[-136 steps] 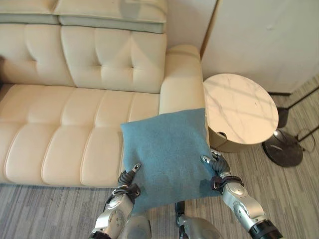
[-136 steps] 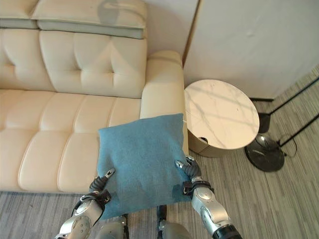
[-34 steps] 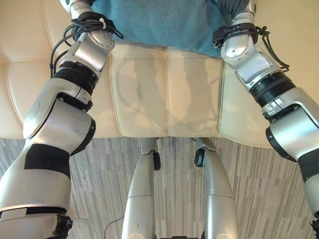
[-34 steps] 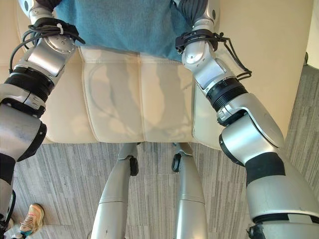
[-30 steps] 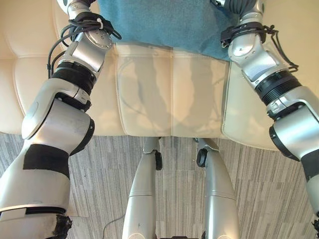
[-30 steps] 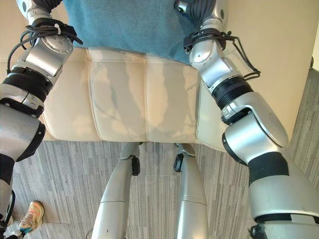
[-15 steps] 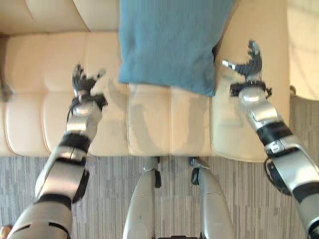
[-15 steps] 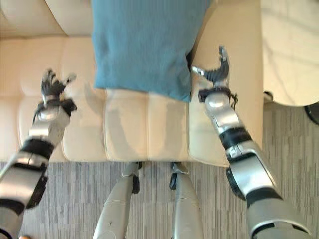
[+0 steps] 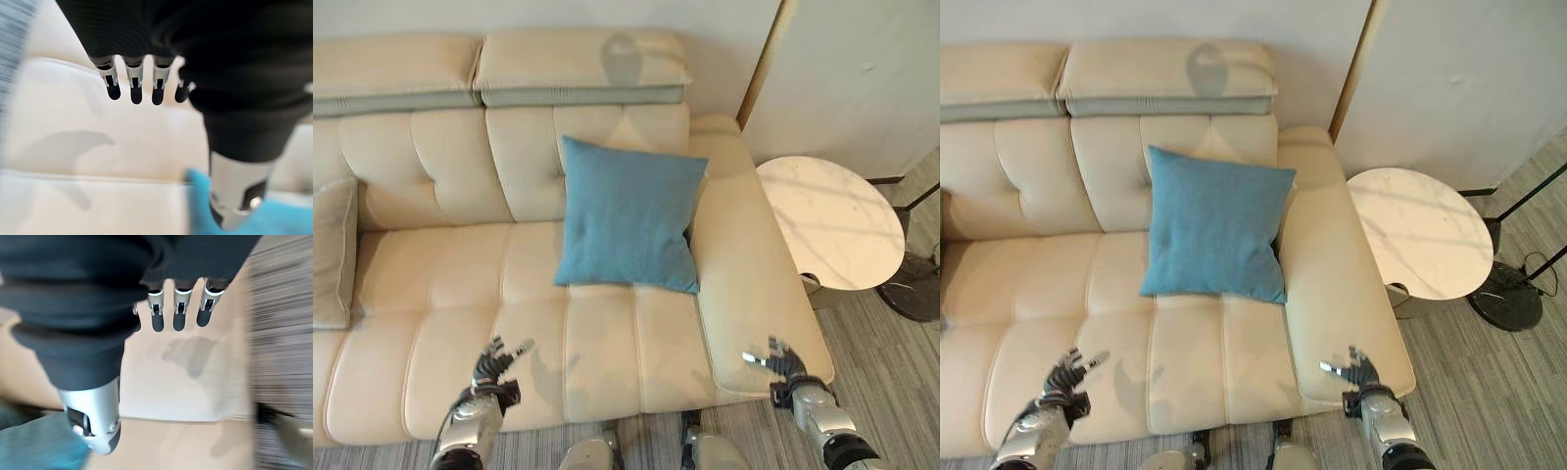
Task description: Pick up all the scattered cushions and arrange them neatly on the sofa.
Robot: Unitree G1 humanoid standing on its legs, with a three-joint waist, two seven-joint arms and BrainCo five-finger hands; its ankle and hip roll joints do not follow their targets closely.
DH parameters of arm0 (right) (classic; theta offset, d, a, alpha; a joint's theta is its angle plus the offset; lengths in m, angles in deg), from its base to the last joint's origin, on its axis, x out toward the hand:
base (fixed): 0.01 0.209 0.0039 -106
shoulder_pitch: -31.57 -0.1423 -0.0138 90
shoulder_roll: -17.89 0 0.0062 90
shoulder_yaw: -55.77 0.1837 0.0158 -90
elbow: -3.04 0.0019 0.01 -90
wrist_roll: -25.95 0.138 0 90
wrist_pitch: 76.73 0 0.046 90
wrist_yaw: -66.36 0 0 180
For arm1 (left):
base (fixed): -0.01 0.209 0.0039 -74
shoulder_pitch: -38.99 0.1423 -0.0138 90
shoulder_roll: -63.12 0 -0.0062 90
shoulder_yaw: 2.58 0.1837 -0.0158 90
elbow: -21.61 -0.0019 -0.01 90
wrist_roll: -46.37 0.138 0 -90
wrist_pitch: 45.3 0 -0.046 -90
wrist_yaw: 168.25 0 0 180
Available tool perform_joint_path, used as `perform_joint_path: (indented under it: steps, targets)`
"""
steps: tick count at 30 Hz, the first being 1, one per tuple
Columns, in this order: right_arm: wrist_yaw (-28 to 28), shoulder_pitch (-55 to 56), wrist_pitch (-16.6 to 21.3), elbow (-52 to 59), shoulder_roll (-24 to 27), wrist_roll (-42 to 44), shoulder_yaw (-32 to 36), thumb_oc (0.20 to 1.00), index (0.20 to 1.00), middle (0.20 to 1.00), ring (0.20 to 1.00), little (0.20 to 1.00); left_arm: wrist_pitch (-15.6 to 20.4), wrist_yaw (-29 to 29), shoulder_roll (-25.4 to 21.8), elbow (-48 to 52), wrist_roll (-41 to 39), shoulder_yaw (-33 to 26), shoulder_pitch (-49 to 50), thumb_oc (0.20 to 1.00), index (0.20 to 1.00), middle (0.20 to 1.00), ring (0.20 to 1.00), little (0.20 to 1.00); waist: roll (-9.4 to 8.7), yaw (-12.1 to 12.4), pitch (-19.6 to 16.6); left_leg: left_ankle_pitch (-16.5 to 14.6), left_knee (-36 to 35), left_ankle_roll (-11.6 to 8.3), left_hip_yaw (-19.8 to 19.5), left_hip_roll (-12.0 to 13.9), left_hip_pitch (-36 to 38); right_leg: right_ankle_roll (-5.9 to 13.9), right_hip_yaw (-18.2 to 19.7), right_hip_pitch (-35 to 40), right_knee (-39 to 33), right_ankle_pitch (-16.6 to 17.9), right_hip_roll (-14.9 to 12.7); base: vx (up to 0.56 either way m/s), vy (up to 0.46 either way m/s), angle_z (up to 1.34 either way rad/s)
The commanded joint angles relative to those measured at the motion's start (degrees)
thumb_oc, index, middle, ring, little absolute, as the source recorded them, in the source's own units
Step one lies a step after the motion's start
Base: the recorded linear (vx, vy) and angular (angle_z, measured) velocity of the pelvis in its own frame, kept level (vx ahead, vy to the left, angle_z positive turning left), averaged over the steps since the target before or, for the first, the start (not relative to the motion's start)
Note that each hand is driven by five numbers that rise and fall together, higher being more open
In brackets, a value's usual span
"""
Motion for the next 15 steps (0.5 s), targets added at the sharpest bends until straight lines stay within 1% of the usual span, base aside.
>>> perform_joint_path:
  steps: [1, 2, 3, 4, 5, 7, 8, 9, 10, 11, 12, 13, 14, 15]
  targets:
    - [-0.9, 1.2, 0.4, -0.7, 0.6, -4.3, -0.9, 1.000, 1.000, 1.000, 1.000, 1.000, -0.6, 1.4, -0.4, -5.3, 4.5, 2.6, -0.5, 1.000, 1.000, 1.000, 1.000, 1.000, -0.81, 0.8, -1.9, -4.4, 0.1, -2.82, -2.8, -2.9, 0.1, 0.58, 0.0, 7.1, 8.9, -8.2, 1.5, -0.18, -0.214, -0.05]
    - [-0.9, 1.5, 0.2, -2.9, 0.0, -5.1, -1.4, 1.000, 1.000, 1.000, 1.000, 1.000, -0.6, 1.4, 0.2, -7.1, 5.7, 3.3, -0.3, 1.000, 1.000, 1.000, 1.000, 1.000, -1.12, 1.1, -2.2, -4.0, 0.1, -3.05, -2.6, -2.8, -0.3, 0.20, 0.0, 9.3, 6.4, -9.2, 2.2, -0.24, -0.250, -0.07]
    - [-1.0, 1.3, 0.1, -4.5, -0.5, -6.0, -2.3, 1.000, 1.000, 1.000, 1.000, 1.000, -0.7, 1.6, 0.4, -8.1, 5.5, 2.9, -0.3, 1.000, 1.000, 1.000, 1.000, 1.000, -1.40, 1.5, -1.9, -3.0, 0.1, -3.55, -2.5, -2.5, -0.7, -0.87, -0.1, 10.7, 3.1, -11.1, 3.1, -0.28, -0.277, -0.09]
    - [-1.3, 1.1, -0.2, -6.1, -0.9, -6.4, -3.0, 1.000, 1.000, 1.000, 1.000, 1.000, -0.8, 1.6, 0.7, -9.9, 5.9, 2.9, -0.7, 1.000, 1.000, 1.000, 1.000, 1.000, -1.60, 1.5, -1.9, -1.6, 0.1, -4.26, -2.4, -2.1, -1.1, -1.66, 0.0, 11.5, 0.7, -12.1, 3.9, -0.39, -0.372, -0.30]
    - [-0.9, 1.5, 0.0, -7.6, -1.4, -6.4, -3.4, 1.000, 1.000, 1.000, 1.000, 1.000, -1.2, 1.1, 0.8, -11.7, 7.7, 3.8, -1.2, 1.000, 1.000, 1.000, 1.000, 1.000, -1.67, 1.2, -1.8, 0.7, 0.1, -5.75, -2.6, -1.3, -2.3, -3.11, -0.1, 11.5, -1.4, -13.1, 5.4, -0.29, -0.281, -0.22]
    - [-0.9, 1.5, 0.0, -7.6, -1.4, -6.4, -3.4, 1.000, 1.000, 1.000, 1.000, 1.000, -1.2, 1.1, 0.8, -11.7, 7.7, 3.8, -1.2, 1.000, 1.000, 1.000, 1.000, 1.000, -1.66, 1.2, -1.8, 0.8, 0.1, -5.76, -2.7, -1.3, -2.3, -3.12, -0.1, 11.5, -1.5, -13.1, 5.4, -0.23, -0.198, -0.07]
    - [-0.7, 1.9, 0.1, -9.7, -1.9, -5.4, -3.1, 1.000, 1.000, 1.000, 1.000, 1.000, -1.4, 0.9, 1.0, -13.6, 8.8, 4.3, -2.1, 1.000, 1.000, 1.000, 1.000, 1.000, -1.43, 0.6, -0.9, 4.3, 0.1, -8.29, -3.2, -0.1, -5.1, -4.37, -1.0, 10.8, -3.0, -13.1, 6.8, -0.42, -0.290, -0.03]
    - [-0.6, 1.7, 0.1, -10.7, -1.8, -5.2, -3.0, 1.000, 1.000, 1.000, 1.000, 1.000, -1.7, 0.6, 1.2, -14.5, 9.1, 4.5, -2.6, 1.000, 1.000, 1.000, 1.000, 1.000, -1.11, 0.2, -0.2, 5.4, 0.1, -9.11, -3.5, 0.4, -6.3, -4.73, -1.8, 10.2, -2.8, -13.0, 7.1, -0.53, -0.324, 0.45]
    - [-0.5, 1.5, -0.1, -11.2, -1.6, -5.4, -3.2, 1.000, 1.000, 1.000, 1.000, 1.000, -1.5, 0.5, 1.1, -14.6, 9.6, 4.9, -2.8, 1.000, 1.000, 1.000, 1.000, 1.000, -1.03, 0.2, 0.5, 5.2, 0.1, -9.14, -3.7, 0.3, -6.6, -4.77, -2.3, 9.7, -2.5, -12.7, 6.7, -0.36, -0.152, 0.49]
    - [-0.5, 1.3, -0.2, -11.6, -1.5, -5.6, -3.5, 1.000, 1.000, 1.000, 1.000, 1.000, -1.5, 0.5, 1.2, -15.3, 10.0, 4.9, -3.2, 1.000, 1.000, 1.000, 1.000, 1.000, -1.22, 0.3, 0.8, 4.8, 0.1, -8.47, -3.8, -0.2, -5.8, -4.78, -2.6, 9.4, -2.7, -12.2, 6.3, -0.31, -0.120, 0.53]
    - [-0.7, 1.1, -0.2, -11.7, -1.5, -5.6, -3.6, 1.000, 1.000, 1.000, 1.000, 1.000, -1.5, 0.7, 1.3, -15.6, 10.3, 4.7, -3.2, 1.000, 1.000, 1.000, 1.000, 1.000, -1.84, 0.4, 1.1, 2.6, 3.3, -7.14, -3.9, -1.1, -4.9, -4.65, -2.7, 9.2, -3.1, -11.3, 5.6, -0.32, -0.130, 0.00]
    - [-1.0, 1.4, -0.3, -11.4, -1.7, -5.4, -3.5, 1.000, 1.000, 1.000, 1.000, 1.000, -1.3, 0.9, 1.3, -15.5, 10.3, 4.4, -2.4, 1.000, 1.000, 1.000, 1.000, 1.000, -2.46, 0.0, 0.6, -2.6, 8.3, -5.57, -3.0, -2.1, -4.2, -4.37, -2.8, 8.6, -4.0, -10.1, 4.8, -0.22, -0.090, -0.11]
    - [-1.0, 1.4, -0.3, -11.4, -1.7, -5.4, -3.5, 1.000, 1.000, 1.000, 1.000, 1.000, -1.3, 0.9, 1.3, -15.5, 10.3, 4.4, -2.4, 1.000, 1.000, 1.000, 1.000, 1.000, -2.45, 0.0, 0.5, -2.6, 8.4, -5.57, -3.0, -2.0, -4.4, -4.38, -2.8, 8.5, -4.0, -10.1, 4.8, -0.20, -0.066, -0.10]
    - [-1.1, 1.4, -0.3, -11.6, -1.8, -5.2, -3.6, 1.000, 1.000, 1.000, 1.000, 1.000, -1.3, 1.1, 1.3, -15.3, 10.1, 4.2, -2.2, 1.000, 1.000, 1.000, 1.000, 1.000, -2.75, 0.0, 0.4, -5.9, 13.1, -4.81, -2.7, -2.5, -4.1, -4.33, -2.7, 8.3, -4.8, -9.4, 4.3, -0.12, -0.020, 0.06]
